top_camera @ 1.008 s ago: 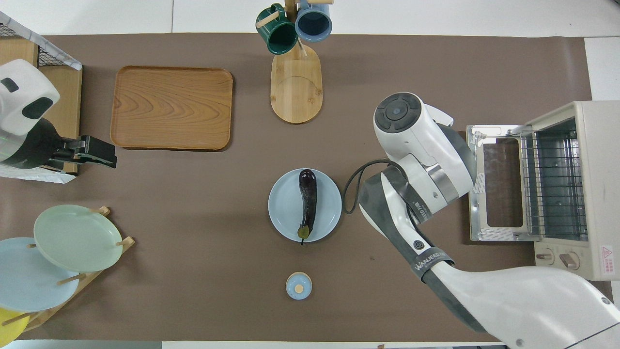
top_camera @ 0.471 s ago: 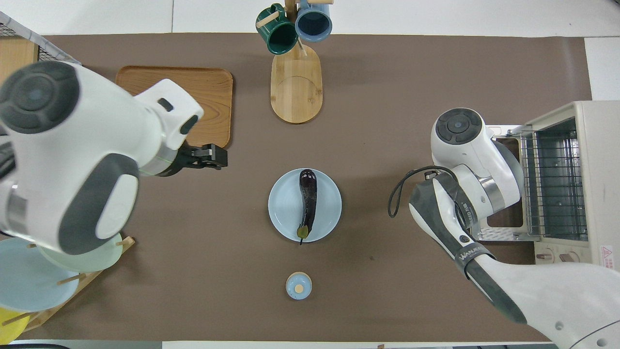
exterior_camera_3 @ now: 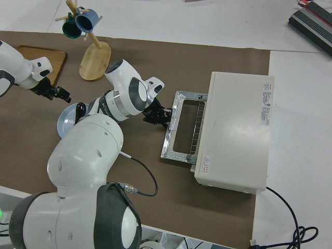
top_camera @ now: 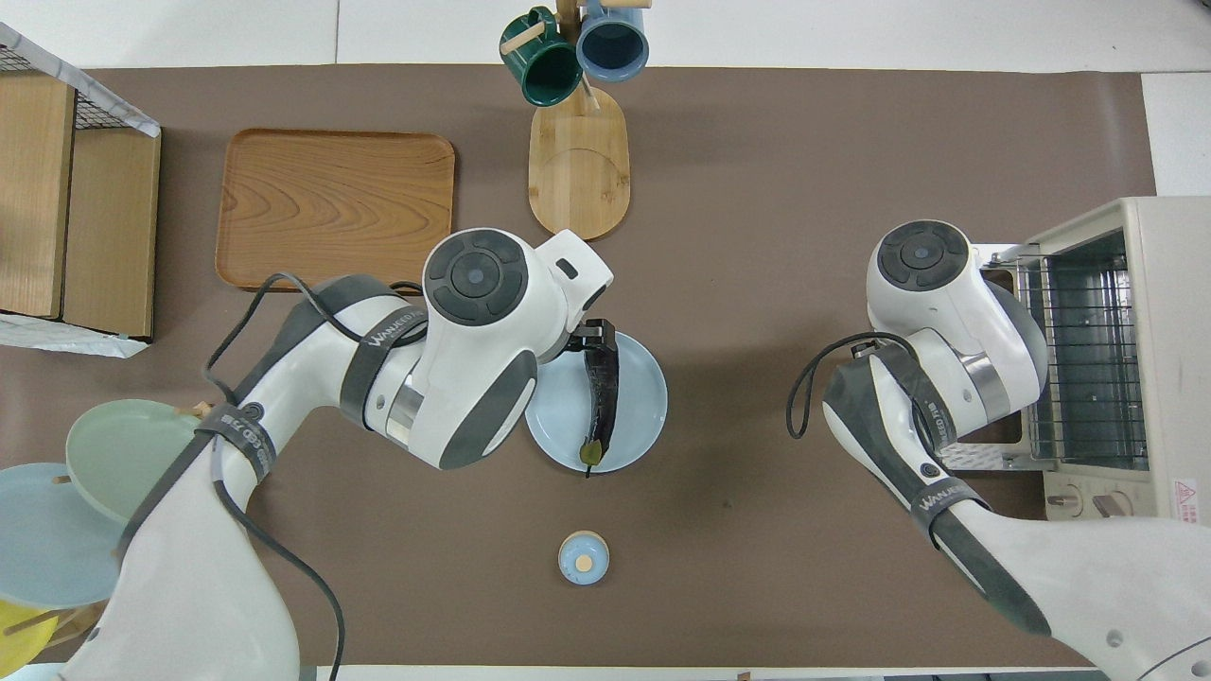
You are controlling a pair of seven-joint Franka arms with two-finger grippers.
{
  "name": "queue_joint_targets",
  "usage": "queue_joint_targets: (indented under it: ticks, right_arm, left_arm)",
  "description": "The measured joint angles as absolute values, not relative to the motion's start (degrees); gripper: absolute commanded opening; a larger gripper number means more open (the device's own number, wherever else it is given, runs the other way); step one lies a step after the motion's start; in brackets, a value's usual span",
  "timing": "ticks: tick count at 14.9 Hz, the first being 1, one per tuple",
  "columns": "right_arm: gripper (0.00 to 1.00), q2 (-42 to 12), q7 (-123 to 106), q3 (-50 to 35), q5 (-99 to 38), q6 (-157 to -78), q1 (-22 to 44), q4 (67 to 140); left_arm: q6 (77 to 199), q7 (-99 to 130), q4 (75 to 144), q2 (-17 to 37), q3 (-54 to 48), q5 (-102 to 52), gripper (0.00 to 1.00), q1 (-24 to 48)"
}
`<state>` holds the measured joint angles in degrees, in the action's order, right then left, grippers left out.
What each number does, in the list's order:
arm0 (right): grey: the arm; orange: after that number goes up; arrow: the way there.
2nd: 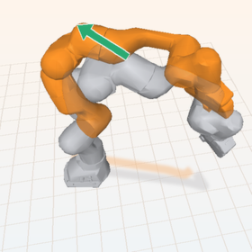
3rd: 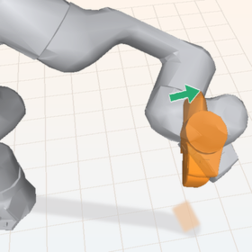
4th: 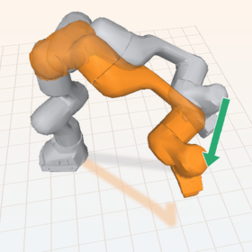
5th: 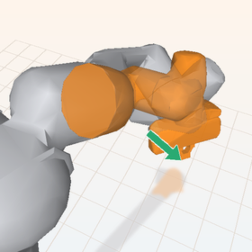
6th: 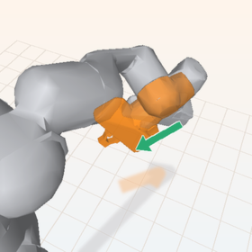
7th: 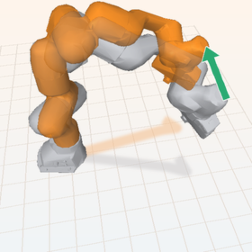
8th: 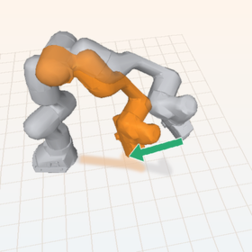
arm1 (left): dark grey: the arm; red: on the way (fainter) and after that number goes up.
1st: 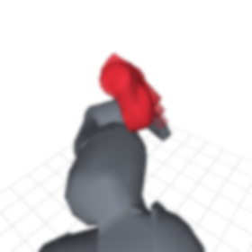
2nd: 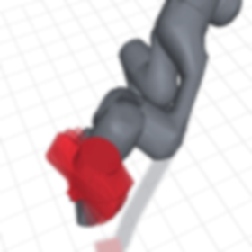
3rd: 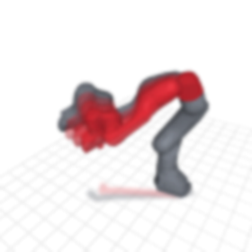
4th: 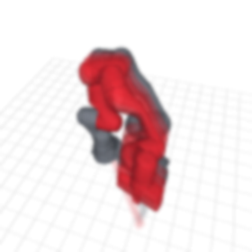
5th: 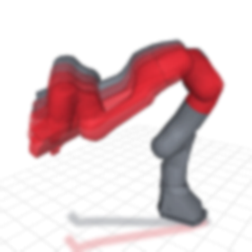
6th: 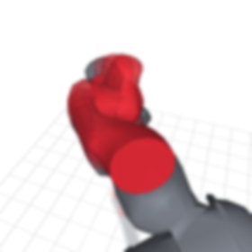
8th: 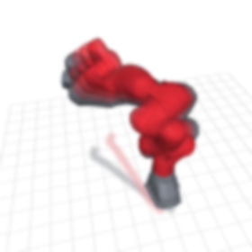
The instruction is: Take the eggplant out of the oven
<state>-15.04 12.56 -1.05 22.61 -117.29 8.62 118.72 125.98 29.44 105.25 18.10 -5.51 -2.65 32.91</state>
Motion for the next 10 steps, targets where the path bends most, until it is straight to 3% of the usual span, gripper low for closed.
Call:
queue_joint_targets:
  ticks: [4,10]
  right_arm:
    - [0.09,-14.15,9.62,-1.19,22.91,-116.93,8.57,118.72]
    - [0.09,-7.67,2.26,-2.18,22.32,-110.43,6.02,116.37]
  left_arm:
    - [130.88,29.97,107.7,20.24,-5.5,-2.66,1.0,35.03]
    - [131.21,29.97,108.56,20.3,-5.54,-2.66,1.0,36.11]
